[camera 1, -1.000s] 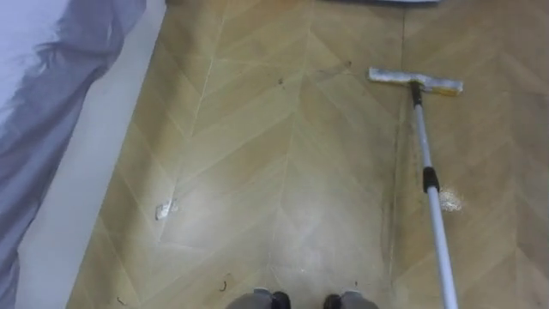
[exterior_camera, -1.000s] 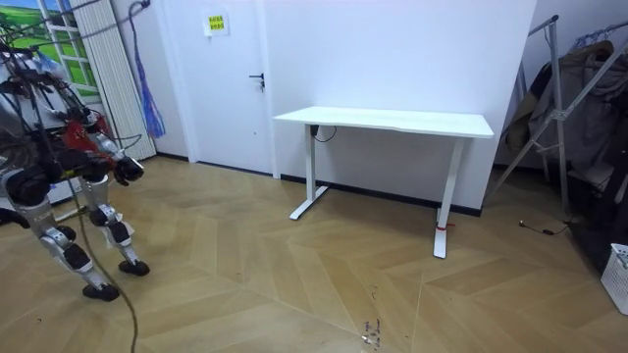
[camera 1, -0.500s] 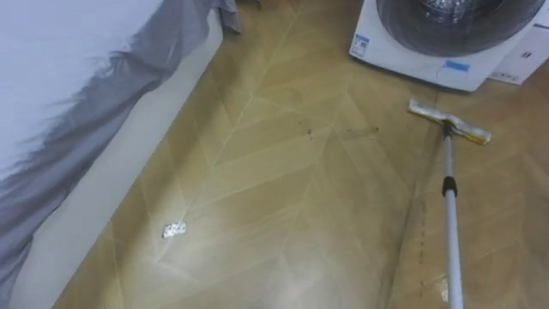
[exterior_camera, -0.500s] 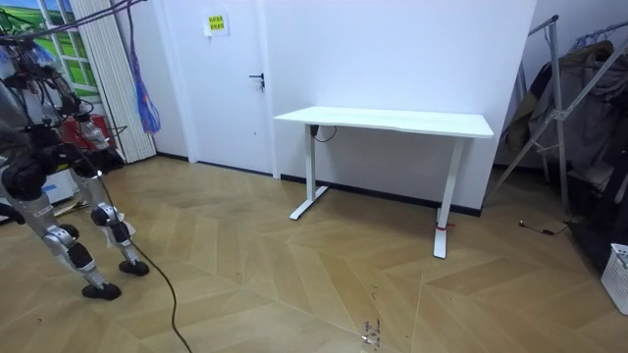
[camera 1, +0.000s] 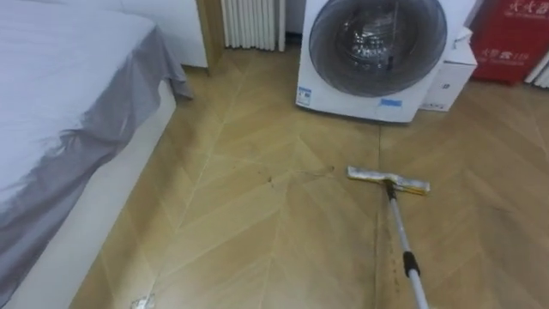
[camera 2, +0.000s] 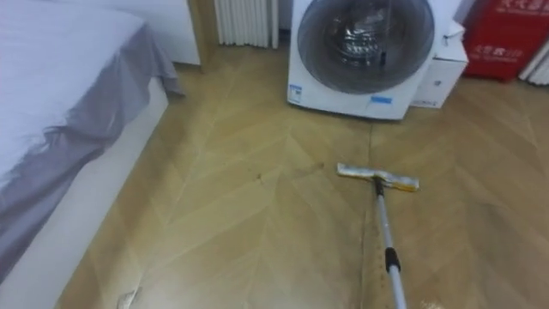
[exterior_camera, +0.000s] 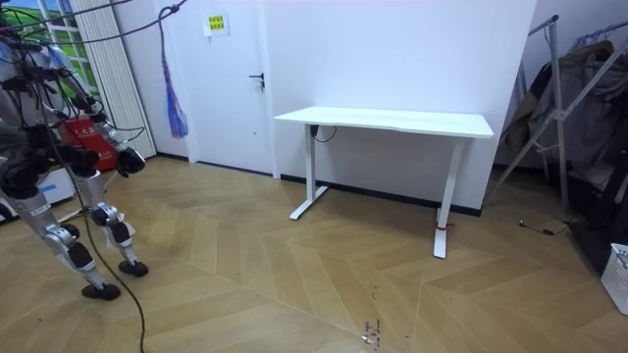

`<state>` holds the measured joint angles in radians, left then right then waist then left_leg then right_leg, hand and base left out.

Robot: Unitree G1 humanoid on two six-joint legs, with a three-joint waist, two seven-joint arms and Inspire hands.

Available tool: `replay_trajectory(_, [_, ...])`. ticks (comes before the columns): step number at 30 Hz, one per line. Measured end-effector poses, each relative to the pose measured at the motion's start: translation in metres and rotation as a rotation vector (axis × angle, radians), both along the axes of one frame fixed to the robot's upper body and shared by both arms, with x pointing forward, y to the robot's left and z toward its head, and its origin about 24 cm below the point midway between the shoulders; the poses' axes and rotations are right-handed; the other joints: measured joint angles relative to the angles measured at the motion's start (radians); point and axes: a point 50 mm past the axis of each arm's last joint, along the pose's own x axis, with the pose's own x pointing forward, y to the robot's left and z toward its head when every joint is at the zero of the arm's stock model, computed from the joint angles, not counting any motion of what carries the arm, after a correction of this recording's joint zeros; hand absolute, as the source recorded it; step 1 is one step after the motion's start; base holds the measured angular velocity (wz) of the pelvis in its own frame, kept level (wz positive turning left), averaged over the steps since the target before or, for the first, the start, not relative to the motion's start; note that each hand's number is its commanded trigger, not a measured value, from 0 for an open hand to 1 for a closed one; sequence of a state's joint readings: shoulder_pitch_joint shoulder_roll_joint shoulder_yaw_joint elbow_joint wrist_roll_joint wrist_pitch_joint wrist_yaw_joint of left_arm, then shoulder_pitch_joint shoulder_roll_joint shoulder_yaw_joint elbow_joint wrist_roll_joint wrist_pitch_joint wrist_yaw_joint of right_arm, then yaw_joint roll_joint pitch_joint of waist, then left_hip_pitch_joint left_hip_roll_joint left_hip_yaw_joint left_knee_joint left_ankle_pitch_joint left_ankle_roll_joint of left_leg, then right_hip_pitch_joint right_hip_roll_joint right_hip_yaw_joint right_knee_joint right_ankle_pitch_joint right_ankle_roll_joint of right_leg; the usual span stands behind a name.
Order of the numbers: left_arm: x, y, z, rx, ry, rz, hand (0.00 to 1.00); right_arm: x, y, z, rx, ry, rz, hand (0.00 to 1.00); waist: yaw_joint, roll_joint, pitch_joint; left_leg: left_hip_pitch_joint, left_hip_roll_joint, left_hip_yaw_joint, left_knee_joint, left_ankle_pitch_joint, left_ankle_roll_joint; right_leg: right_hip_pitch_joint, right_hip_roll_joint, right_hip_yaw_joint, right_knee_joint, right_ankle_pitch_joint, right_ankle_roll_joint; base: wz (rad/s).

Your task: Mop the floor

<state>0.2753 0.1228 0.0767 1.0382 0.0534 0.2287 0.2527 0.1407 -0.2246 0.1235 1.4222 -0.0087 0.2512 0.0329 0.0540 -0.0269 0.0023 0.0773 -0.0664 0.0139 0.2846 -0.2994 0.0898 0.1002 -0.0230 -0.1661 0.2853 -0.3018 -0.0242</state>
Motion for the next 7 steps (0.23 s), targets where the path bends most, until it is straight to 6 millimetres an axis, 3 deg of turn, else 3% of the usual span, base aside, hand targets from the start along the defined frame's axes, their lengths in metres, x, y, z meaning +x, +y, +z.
replay_trajectory(7, [-0.0033, -0.0006, -0.0008, -0.043, 0.051, 0.003, 0.00, 0.0134, 0.0060, -0.0023, 0.057, -0.005, -0.018, 1.00, 0.003, -0.023, 0.0018, 0.005, 0.006, 0.000, -0.008, 0.005, -0.003, 0.007, 0.009, 0.001, -0.030, 0.025, 0.000, -0.02])
